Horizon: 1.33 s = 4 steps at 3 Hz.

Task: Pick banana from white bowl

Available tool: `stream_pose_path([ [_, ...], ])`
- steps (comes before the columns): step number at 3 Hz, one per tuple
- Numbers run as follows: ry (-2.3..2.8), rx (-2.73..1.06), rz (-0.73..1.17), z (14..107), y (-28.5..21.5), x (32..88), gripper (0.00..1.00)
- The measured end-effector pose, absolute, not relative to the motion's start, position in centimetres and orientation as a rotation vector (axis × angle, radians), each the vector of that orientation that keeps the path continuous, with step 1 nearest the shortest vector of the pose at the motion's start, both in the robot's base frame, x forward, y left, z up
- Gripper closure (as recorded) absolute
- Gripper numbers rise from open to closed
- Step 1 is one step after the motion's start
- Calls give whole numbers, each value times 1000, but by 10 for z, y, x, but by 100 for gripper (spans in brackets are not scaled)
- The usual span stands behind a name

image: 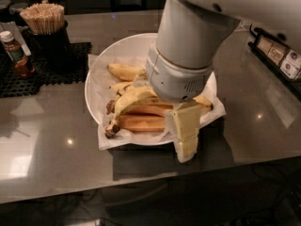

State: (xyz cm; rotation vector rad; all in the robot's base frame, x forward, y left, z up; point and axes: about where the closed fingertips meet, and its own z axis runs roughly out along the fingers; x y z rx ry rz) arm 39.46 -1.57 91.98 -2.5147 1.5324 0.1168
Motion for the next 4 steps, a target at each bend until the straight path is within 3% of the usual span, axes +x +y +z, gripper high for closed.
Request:
stream_pose_path([
  [1, 1523, -2517, 115, 920, -12, 395, 16],
  [2, 1523, -2517, 115, 920, -12, 395, 40],
  [4, 1575, -2461, 45, 937, -26, 399, 39],
])
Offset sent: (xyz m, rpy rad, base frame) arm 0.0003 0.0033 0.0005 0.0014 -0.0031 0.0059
